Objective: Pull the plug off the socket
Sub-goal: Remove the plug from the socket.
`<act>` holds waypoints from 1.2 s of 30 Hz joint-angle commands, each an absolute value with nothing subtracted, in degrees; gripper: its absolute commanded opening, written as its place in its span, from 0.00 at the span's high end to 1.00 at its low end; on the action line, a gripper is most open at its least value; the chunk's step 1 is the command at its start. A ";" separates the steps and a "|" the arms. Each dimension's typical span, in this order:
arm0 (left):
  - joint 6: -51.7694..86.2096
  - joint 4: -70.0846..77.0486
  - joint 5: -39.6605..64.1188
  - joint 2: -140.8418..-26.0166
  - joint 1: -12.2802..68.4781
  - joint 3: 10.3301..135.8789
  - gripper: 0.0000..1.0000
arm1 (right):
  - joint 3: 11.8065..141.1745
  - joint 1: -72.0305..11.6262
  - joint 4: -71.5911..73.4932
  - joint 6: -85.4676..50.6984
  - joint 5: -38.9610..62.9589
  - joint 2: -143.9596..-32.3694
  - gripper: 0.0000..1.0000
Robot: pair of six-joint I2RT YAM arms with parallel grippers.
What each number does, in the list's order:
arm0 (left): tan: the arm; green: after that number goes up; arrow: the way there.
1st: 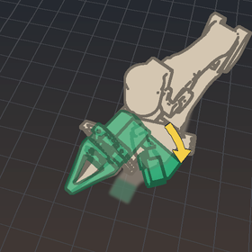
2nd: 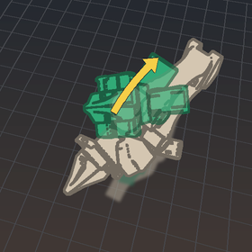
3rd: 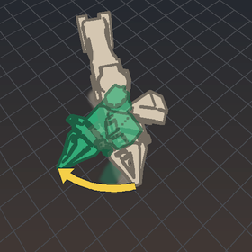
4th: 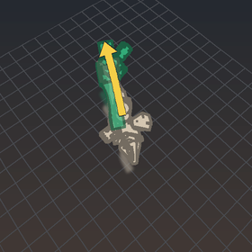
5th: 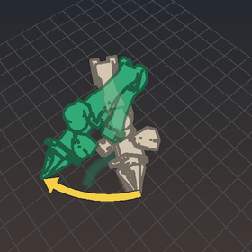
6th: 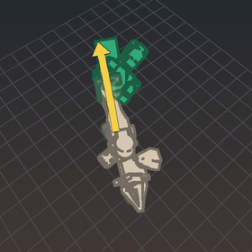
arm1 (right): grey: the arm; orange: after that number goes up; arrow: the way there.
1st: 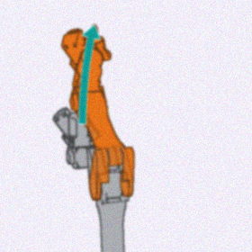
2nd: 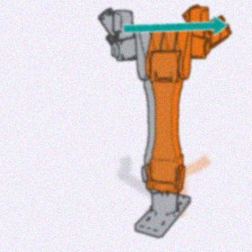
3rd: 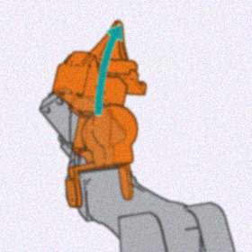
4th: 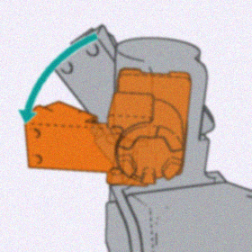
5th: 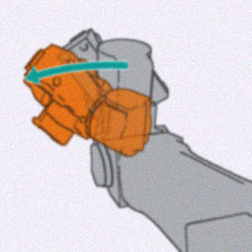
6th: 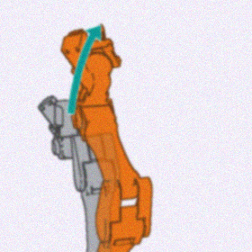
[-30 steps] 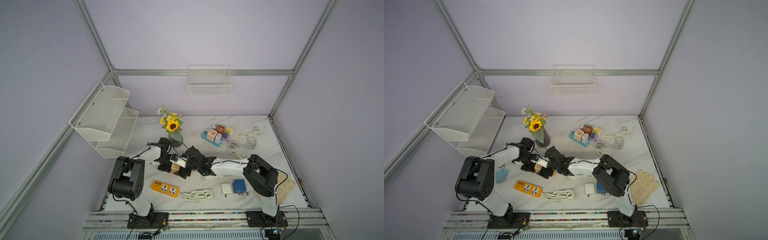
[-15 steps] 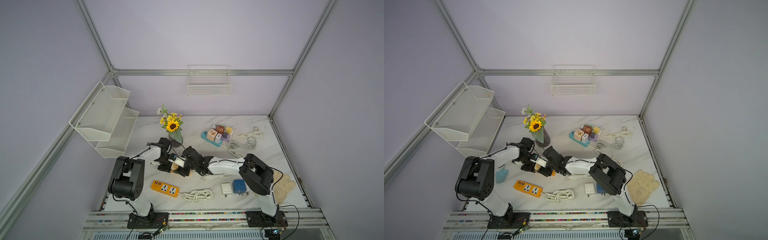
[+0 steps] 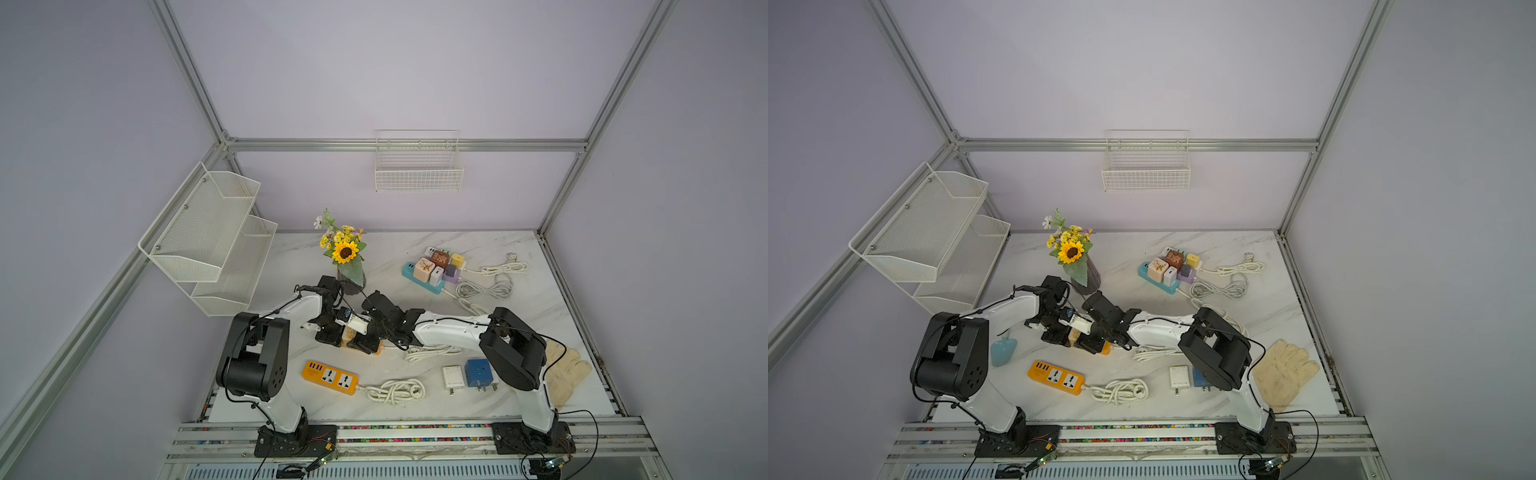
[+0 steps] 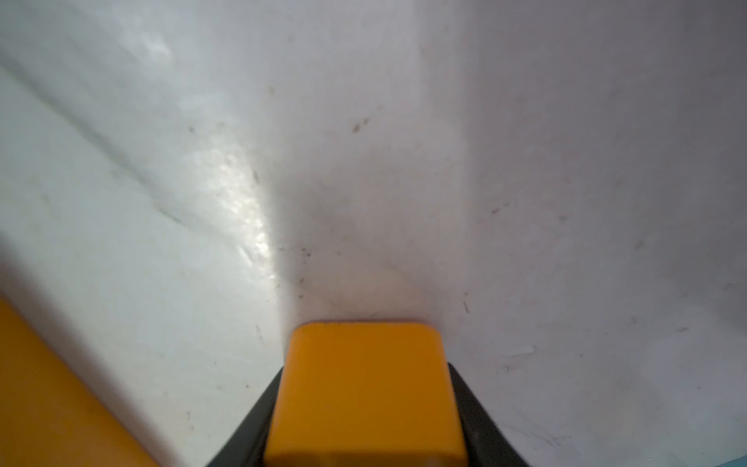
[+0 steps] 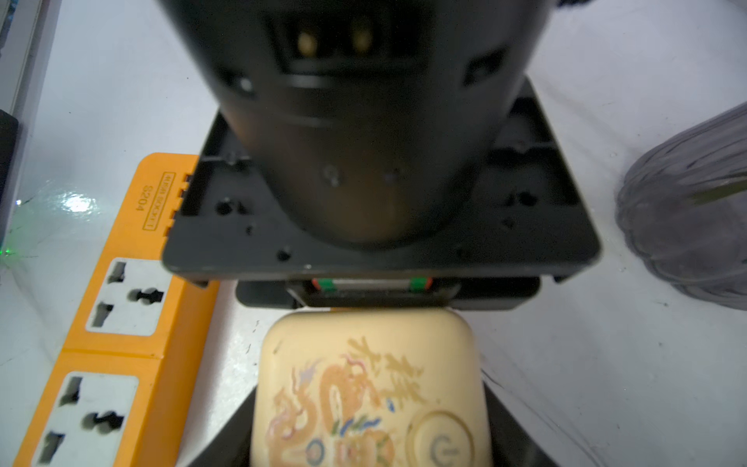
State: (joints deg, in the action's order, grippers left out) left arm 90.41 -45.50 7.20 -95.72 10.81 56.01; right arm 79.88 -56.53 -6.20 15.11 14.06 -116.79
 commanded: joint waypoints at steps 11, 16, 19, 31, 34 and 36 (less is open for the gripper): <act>89.26 -45.20 -0.59 -97.22 11.56 54.51 1.00 | 86.07 -55.29 -6.93 8.71 21.67 -114.00 0.70; 89.25 -44.69 -0.87 -97.46 11.87 54.14 1.00 | 87.10 -54.95 -7.91 9.32 21.62 -113.22 0.70; 89.34 -44.49 -1.32 -97.40 11.95 53.96 1.00 | 87.21 -54.93 -8.05 10.65 20.40 -112.53 0.71; 89.88 -44.18 -0.79 -99.31 12.00 54.67 1.00 | 78.62 -56.53 0.56 20.56 7.54 -106.83 0.72; 90.03 -44.41 -0.74 -99.79 12.04 54.75 1.00 | 78.68 -56.87 -0.07 21.07 8.49 -106.45 0.72; 90.11 -44.77 -0.79 -99.98 12.06 54.97 1.00 | 78.57 -56.93 -0.09 21.05 8.95 -106.22 0.72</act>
State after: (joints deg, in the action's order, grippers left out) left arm 90.85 -43.90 8.19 -96.49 12.88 56.51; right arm 77.17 -56.86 -7.22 18.41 9.63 -113.78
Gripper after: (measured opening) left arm 0.507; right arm 0.624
